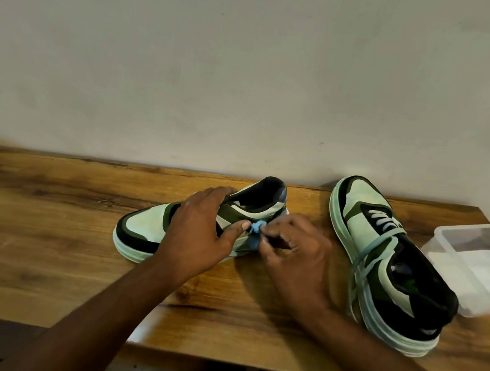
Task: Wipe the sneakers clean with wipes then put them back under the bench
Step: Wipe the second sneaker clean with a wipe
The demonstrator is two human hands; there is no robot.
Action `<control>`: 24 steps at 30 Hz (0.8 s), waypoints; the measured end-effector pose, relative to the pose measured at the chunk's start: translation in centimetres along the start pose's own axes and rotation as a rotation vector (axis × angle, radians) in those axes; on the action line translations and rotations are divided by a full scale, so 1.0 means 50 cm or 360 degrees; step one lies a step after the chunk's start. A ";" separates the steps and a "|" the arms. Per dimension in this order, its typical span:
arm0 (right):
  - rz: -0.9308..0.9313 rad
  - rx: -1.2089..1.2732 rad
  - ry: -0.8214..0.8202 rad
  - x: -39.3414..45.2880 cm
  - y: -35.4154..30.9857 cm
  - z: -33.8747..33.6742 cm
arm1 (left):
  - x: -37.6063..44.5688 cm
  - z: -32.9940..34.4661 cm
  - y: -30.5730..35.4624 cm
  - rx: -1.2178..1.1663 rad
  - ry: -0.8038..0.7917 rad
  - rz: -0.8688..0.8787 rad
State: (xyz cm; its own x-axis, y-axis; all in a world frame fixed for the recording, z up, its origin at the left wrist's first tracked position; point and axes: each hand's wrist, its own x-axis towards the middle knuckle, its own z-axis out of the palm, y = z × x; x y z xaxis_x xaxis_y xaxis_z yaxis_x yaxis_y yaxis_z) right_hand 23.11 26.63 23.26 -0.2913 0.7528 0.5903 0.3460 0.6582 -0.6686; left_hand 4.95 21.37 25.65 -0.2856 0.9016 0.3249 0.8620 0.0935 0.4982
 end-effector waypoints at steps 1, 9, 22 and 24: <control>-0.0010 0.0003 -0.0024 0.003 0.002 -0.001 | 0.000 0.001 -0.002 -0.0005 0.0000 0.0009; 0.0580 0.0004 0.0152 0.053 0.037 -0.025 | -0.005 0.009 -0.008 -0.0074 0.0016 0.0032; 0.0993 0.0068 0.0133 0.064 0.037 -0.026 | -0.006 0.013 -0.011 -0.0086 0.0028 0.0041; 0.0965 0.0184 0.0137 0.058 0.019 -0.020 | -0.006 0.013 -0.009 -0.0073 0.0032 0.0031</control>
State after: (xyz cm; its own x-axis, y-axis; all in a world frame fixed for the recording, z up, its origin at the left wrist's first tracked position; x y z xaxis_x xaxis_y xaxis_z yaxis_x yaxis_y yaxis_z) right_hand 23.50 29.41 24.79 0.0011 0.9926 0.1216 0.3272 0.1145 -0.9380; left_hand 4.90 21.33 24.79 -0.2776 0.8944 0.3507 0.8474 0.0560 0.5280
